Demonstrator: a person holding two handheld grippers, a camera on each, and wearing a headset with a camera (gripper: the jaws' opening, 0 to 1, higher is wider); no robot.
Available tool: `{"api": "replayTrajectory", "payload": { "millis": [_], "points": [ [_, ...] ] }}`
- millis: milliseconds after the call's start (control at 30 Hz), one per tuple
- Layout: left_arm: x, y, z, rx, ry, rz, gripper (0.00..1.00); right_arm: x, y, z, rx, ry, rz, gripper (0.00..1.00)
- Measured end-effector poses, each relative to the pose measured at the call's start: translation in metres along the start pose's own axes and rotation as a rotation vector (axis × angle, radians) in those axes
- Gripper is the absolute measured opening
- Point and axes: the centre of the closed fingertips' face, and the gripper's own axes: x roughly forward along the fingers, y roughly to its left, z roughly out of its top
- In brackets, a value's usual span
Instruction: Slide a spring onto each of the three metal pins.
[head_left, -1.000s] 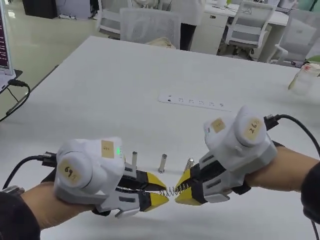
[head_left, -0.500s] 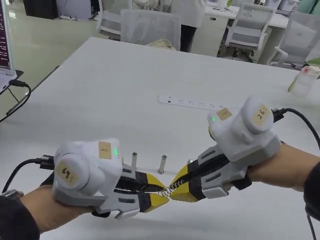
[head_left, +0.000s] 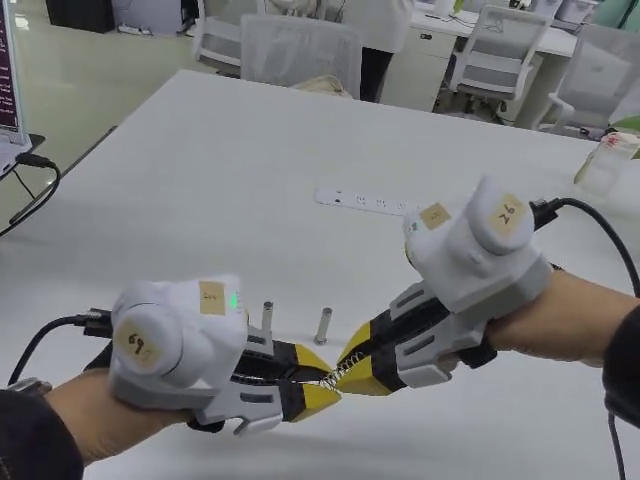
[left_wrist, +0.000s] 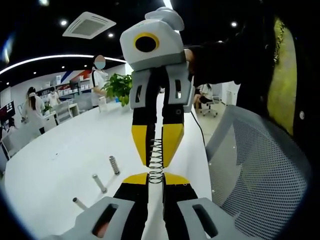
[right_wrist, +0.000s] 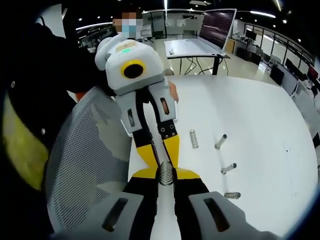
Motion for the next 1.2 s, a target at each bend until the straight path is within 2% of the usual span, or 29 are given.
{"api": "replayTrajectory", "payload": {
  "millis": [200, 400, 500, 867, 967, 1200],
  "points": [
    [0.003, 0.001, 0.000, 0.002, -0.002, 0.004, 0.02, 0.001, -0.002, -0.002, -0.044, 0.090, -0.024, 0.08],
    [0.005, 0.002, 0.000, 0.004, -0.008, 0.012, 0.04, 0.002, -0.003, -0.002, -0.063, 0.141, -0.028, 0.08],
    [0.005, 0.003, 0.001, 0.004, -0.014, 0.018, 0.09, 0.003, -0.004, -0.001, -0.073, 0.152, -0.024, 0.08],
    [-0.006, 0.010, -0.002, -0.008, -0.025, 0.052, 0.15, -0.005, -0.018, -0.006, -0.096, 0.219, -0.054, 0.08],
    [-0.011, 0.012, -0.005, -0.015, -0.024, 0.066, 0.17, -0.011, -0.026, -0.010, -0.107, 0.253, -0.076, 0.08],
    [-0.025, 0.019, -0.015, -0.059, -0.024, 0.109, 0.28, -0.019, -0.041, -0.009, -0.098, 0.259, -0.100, 0.08]
  ]
}}
